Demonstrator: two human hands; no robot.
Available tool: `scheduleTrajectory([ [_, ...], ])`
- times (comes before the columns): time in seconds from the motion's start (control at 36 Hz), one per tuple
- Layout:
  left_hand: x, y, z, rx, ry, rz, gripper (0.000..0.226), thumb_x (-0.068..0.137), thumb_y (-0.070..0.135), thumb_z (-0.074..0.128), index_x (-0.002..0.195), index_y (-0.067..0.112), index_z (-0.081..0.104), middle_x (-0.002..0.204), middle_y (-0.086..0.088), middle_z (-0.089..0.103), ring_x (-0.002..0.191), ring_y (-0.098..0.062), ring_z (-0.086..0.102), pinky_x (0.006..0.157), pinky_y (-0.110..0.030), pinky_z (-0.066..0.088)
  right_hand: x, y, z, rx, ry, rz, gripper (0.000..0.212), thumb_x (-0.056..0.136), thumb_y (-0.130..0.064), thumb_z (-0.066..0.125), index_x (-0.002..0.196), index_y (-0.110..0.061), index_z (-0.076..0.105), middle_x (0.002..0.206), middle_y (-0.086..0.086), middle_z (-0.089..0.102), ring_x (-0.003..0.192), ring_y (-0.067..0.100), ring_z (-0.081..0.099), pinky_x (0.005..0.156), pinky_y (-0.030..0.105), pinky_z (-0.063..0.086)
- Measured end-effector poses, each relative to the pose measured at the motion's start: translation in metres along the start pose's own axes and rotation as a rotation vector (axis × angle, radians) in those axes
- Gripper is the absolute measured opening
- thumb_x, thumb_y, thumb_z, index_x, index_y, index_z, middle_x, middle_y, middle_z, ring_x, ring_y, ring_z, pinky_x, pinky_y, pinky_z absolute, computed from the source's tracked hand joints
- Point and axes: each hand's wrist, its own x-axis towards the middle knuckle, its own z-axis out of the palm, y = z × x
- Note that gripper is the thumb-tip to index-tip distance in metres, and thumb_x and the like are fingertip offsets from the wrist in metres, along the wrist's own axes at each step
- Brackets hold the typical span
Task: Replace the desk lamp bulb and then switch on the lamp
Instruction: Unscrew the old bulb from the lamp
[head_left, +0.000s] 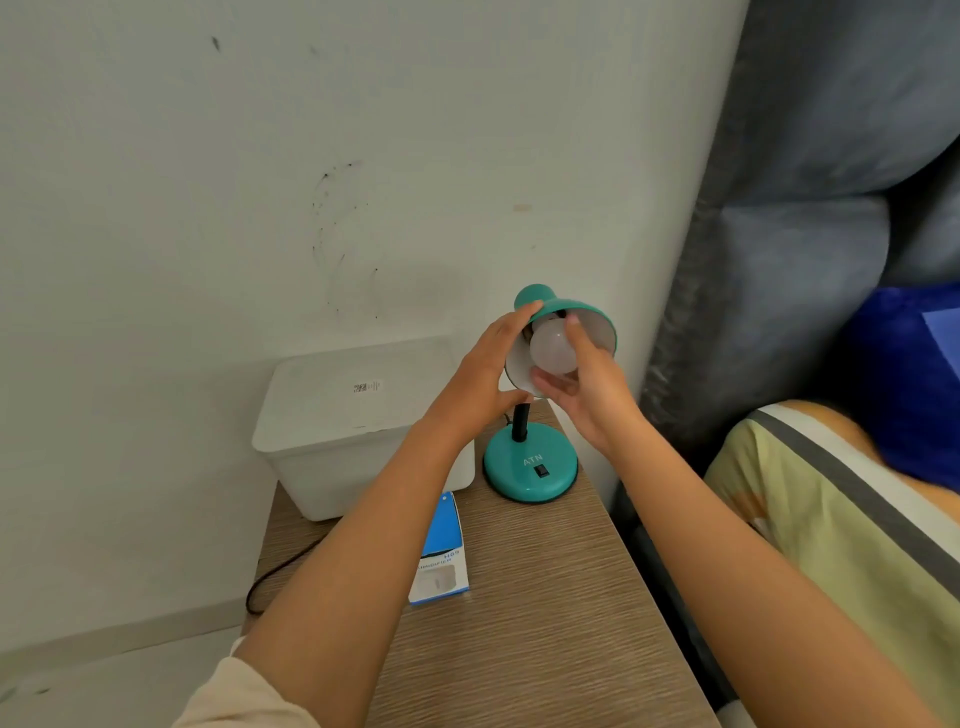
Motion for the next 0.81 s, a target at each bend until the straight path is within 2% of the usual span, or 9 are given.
scheduleTrajectory([
  [0.11, -0.001, 0.0, -0.001, 0.0, 0.004, 0.015, 0.093, 0.074, 0.004, 0.075, 0.14, 0.038, 0.018, 0.143, 0.003, 0.035, 0.122, 0.003, 0.033, 0.105, -0.028, 0.038, 0.0, -0.001, 0.002, -0.116, 0.087, -0.105, 0.053, 0.083, -0.038, 0.064, 0.128, -0.018, 0.044, 0.123, -0.001, 0.053, 0.113, 0.018, 0.054, 0.086, 0.035, 0.054],
  [0.17, 0.0, -0.001, -0.001, -0.006, 0.003, 0.006, 0.093, 0.075, 0.004, 0.075, 0.141, 0.038, 0.018, 0.143, 0.004, 0.034, 0.123, 0.003, 0.033, 0.106, -0.028, 0.038, 0.001, -0.001, 0.003, -0.072, 0.068, -0.078, 0.056, 0.084, -0.04, 0.063, 0.13, -0.018, 0.04, 0.123, -0.001, 0.05, 0.112, 0.018, 0.053, 0.085, 0.034, 0.055],
  [0.22, 0.001, -0.001, -0.001, -0.001, 0.0, -0.007, 0.092, 0.075, 0.005, 0.074, 0.144, 0.034, 0.02, 0.144, 0.003, 0.035, 0.125, 0.0, 0.034, 0.106, -0.03, 0.038, 0.0, -0.004, 0.003, 0.035, 0.014, 0.006, 0.052, 0.087, -0.037, 0.06, 0.129, -0.015, 0.038, 0.123, 0.005, 0.048, 0.112, 0.023, 0.054, 0.081, 0.032, 0.056],
  [0.31, 0.001, -0.001, -0.001, 0.008, -0.006, -0.006, 0.093, 0.075, 0.003, 0.074, 0.144, 0.032, 0.02, 0.145, 0.001, 0.035, 0.124, -0.001, 0.035, 0.106, -0.03, 0.039, 0.003, -0.002, 0.003, -0.086, 0.025, -0.088, 0.047, 0.087, -0.029, 0.06, 0.128, -0.017, 0.04, 0.122, 0.002, 0.049, 0.11, 0.018, 0.052, 0.08, 0.031, 0.056],
  [0.39, 0.0, 0.0, -0.001, 0.008, -0.002, -0.001, 0.095, 0.075, 0.004, 0.075, 0.141, 0.04, 0.017, 0.144, 0.002, 0.034, 0.123, -0.001, 0.035, 0.106, -0.03, 0.039, 0.004, -0.004, 0.002, -0.058, 0.008, -0.049, 0.048, 0.089, -0.032, 0.057, 0.131, -0.017, 0.039, 0.124, 0.003, 0.046, 0.114, 0.021, 0.05, 0.086, 0.037, 0.055],
  [0.53, 0.001, -0.001, -0.002, 0.01, 0.0, -0.007, 0.096, 0.074, 0.002, 0.075, 0.14, 0.04, 0.016, 0.145, 0.001, 0.034, 0.122, -0.001, 0.035, 0.105, -0.03, 0.04, 0.004, -0.01, 0.002, -0.202, 0.002, -0.124, 0.045, 0.092, -0.03, 0.052, 0.133, -0.016, 0.04, 0.123, 0.0, 0.046, 0.114, 0.019, 0.048, 0.077, 0.031, 0.056],
  [0.67, 0.001, -0.002, -0.002, 0.011, -0.003, -0.008, 0.094, 0.075, 0.004, 0.075, 0.143, 0.036, 0.018, 0.145, 0.001, 0.034, 0.123, -0.001, 0.034, 0.105, -0.028, 0.038, 0.003, -0.012, 0.003, -0.272, 0.011, -0.073, 0.05, 0.093, -0.032, 0.05, 0.134, -0.008, 0.037, 0.13, 0.01, 0.043, 0.115, 0.024, 0.048, 0.082, 0.036, 0.056],
  [0.72, 0.0, -0.002, -0.002, 0.001, 0.0, -0.011, 0.094, 0.074, 0.001, 0.074, 0.144, 0.033, 0.019, 0.145, 0.0, 0.034, 0.122, 0.001, 0.033, 0.105, -0.027, 0.038, 0.002, -0.012, 0.003, -0.275, 0.023, -0.089, 0.052, 0.09, -0.031, 0.054, 0.134, -0.01, 0.039, 0.132, 0.008, 0.047, 0.112, 0.02, 0.049, 0.078, 0.031, 0.056],
  [0.81, 0.0, -0.002, -0.003, 0.004, 0.002, -0.016, 0.095, 0.073, 0.001, 0.075, 0.145, 0.03, 0.02, 0.147, 0.0, 0.032, 0.123, 0.001, 0.032, 0.105, -0.027, 0.038, 0.003, -0.009, 0.004, -0.27, 0.031, -0.165, 0.055, 0.088, -0.036, 0.058, 0.134, -0.014, 0.038, 0.127, 0.003, 0.048, 0.114, 0.019, 0.049, 0.086, 0.035, 0.053],
])
